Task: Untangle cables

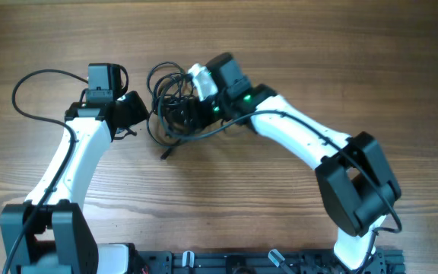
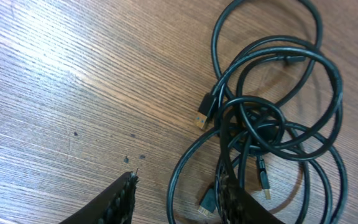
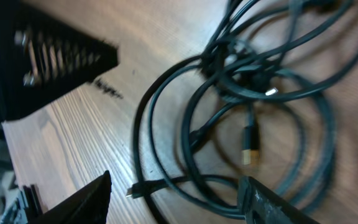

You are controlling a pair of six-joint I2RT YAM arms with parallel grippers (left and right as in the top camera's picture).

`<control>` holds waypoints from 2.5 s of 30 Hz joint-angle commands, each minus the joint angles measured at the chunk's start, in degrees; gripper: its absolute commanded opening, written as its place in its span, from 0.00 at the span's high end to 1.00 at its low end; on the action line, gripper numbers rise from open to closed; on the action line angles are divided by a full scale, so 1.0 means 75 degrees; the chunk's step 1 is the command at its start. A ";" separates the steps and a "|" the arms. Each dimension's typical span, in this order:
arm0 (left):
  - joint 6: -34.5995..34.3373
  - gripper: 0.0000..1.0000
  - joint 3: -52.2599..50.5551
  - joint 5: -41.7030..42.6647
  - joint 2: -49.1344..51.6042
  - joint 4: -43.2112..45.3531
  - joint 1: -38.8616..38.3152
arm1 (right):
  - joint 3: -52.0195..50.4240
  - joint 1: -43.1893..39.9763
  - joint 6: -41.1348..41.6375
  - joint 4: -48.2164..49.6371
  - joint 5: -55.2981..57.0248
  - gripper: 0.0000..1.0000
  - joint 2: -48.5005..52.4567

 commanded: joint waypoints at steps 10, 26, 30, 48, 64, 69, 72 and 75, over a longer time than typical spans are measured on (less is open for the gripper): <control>-0.0137 0.58 -0.0093 -0.0122 0.0087 0.0055 0.0006 | 0.0055 -0.0612 0.0685 -0.4016 0.1929 0.41 0.0903; -0.0128 0.63 -0.0093 0.0309 0.0099 0.0114 0.0006 | 0.2235 -0.2046 -0.0659 -0.6822 0.2296 0.37 0.0583; -0.0128 0.62 -0.0093 0.0306 0.0099 0.0114 0.0006 | 0.2200 -0.1935 0.0233 -0.5794 0.2159 0.36 0.0539; -0.0128 0.62 -0.0093 0.0420 0.0099 0.0119 -0.0015 | 0.0079 -0.1384 0.0513 -0.1740 0.3252 0.88 0.0542; -0.0093 0.64 -0.0093 0.0723 0.0099 0.0146 -0.0015 | 0.0484 -0.1376 0.0513 -0.2235 0.1448 0.87 -0.1536; -0.0093 0.63 -0.0093 0.0734 0.0099 0.0143 -0.0015 | 0.0248 -0.1355 0.0510 -0.2200 0.2451 0.60 -0.0901; -0.0093 0.63 -0.0093 0.0734 0.0099 0.0146 -0.0015 | 0.0233 -0.1355 0.0338 -0.2002 0.2990 0.46 -0.0303; -0.0093 0.63 -0.0093 0.0734 0.0099 0.0149 -0.0015 | 0.0233 -0.1393 0.0259 -0.1856 0.3261 0.38 0.0175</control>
